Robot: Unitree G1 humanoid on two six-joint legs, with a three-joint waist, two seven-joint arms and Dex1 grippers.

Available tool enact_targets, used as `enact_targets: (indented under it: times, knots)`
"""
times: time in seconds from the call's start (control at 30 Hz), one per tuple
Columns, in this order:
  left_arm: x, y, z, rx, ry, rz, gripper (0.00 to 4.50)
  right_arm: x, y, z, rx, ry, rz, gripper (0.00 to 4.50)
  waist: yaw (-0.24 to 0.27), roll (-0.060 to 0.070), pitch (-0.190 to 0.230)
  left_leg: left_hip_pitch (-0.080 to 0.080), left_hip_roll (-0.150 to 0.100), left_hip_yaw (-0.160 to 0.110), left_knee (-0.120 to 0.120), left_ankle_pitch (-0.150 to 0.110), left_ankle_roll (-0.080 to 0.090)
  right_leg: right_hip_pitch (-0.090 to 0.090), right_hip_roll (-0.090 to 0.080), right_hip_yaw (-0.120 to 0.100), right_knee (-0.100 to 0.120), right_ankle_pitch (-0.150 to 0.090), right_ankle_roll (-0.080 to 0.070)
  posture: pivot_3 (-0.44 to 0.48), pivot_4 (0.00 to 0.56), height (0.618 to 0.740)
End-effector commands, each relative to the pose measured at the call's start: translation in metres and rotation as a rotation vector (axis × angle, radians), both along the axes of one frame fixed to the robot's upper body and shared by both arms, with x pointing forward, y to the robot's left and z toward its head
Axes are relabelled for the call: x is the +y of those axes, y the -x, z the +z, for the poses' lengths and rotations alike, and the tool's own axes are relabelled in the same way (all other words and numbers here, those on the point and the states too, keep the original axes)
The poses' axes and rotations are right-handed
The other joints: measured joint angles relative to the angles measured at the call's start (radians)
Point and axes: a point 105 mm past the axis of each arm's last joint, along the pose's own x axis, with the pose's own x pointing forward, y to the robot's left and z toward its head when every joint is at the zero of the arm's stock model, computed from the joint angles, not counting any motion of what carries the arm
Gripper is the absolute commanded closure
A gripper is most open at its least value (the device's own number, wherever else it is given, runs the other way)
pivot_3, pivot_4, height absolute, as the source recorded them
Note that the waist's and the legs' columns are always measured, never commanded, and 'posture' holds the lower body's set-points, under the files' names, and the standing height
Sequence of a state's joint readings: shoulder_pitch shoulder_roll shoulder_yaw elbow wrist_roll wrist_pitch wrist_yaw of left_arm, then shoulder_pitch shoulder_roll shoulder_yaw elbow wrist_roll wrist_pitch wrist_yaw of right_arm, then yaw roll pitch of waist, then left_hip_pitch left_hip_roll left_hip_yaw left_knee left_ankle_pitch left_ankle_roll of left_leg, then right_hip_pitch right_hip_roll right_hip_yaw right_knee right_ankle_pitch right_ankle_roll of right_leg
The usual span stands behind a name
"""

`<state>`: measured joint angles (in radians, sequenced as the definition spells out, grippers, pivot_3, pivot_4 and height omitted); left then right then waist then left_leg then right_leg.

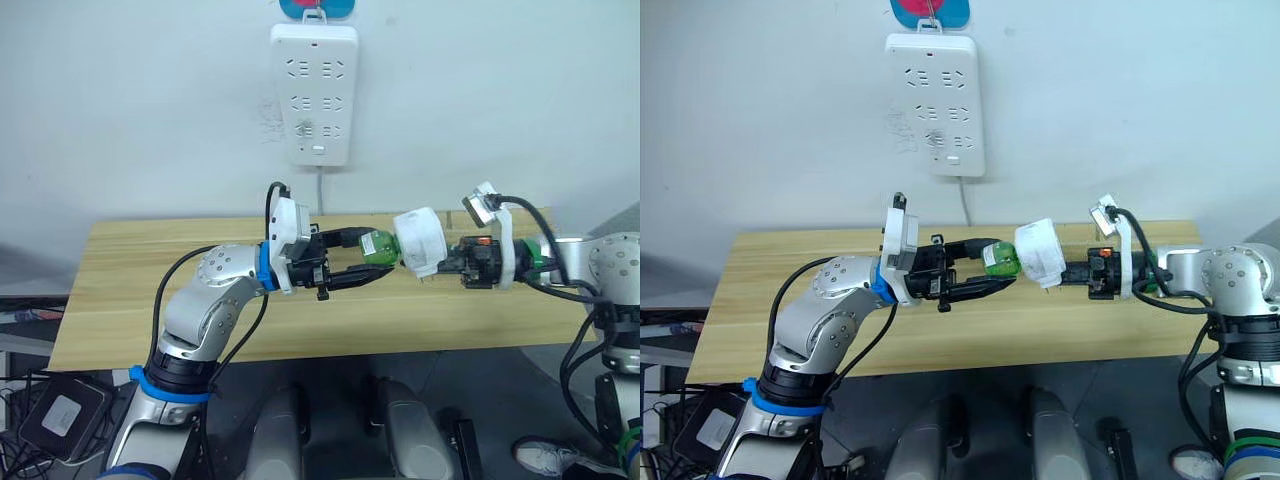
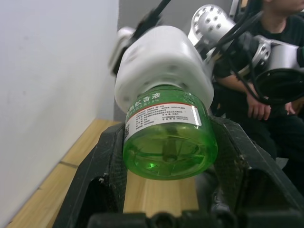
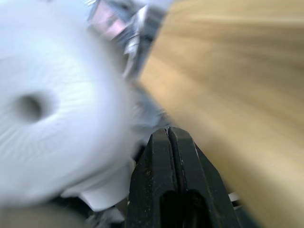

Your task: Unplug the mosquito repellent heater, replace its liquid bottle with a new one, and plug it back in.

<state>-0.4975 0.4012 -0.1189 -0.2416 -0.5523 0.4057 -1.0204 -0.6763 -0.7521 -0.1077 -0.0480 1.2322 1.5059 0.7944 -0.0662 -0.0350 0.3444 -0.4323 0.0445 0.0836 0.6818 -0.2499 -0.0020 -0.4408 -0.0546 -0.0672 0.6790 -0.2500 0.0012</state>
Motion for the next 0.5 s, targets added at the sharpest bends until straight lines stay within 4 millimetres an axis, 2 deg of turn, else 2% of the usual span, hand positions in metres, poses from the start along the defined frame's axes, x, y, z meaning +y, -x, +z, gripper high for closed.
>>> enact_targets:
  times: [0.03,0.13,0.5]
  knots:
    - [-0.002,0.002,0.005,-0.042,0.010,0.002,2.25,0.006,0.025,0.013,-0.006,-0.053,0.120,4.47,0.004,0.000,0.000,0.000,0.000,0.000,0.000,0.000,0.000,0.000,0.000,0.000,0.000,0.000,0.000,-0.188,0.310,0.740]
    - [-0.002,0.000,0.003,-0.044,0.001,0.009,2.25,0.010,0.029,0.017,-0.009,-0.082,0.140,4.47,0.003,0.000,0.000,0.000,0.000,0.000,0.000,0.000,0.000,0.000,0.000,0.000,0.000,0.000,0.000,-0.192,0.308,0.740]
    - [-0.003,0.013,-0.016,-0.043,-0.103,-0.079,2.25,0.019,0.011,0.040,-0.032,-0.177,0.070,4.47,0.001,0.000,0.000,0.000,0.000,0.001,0.000,0.000,0.000,0.000,0.000,0.000,0.000,0.000,0.000,-0.215,0.311,0.740]
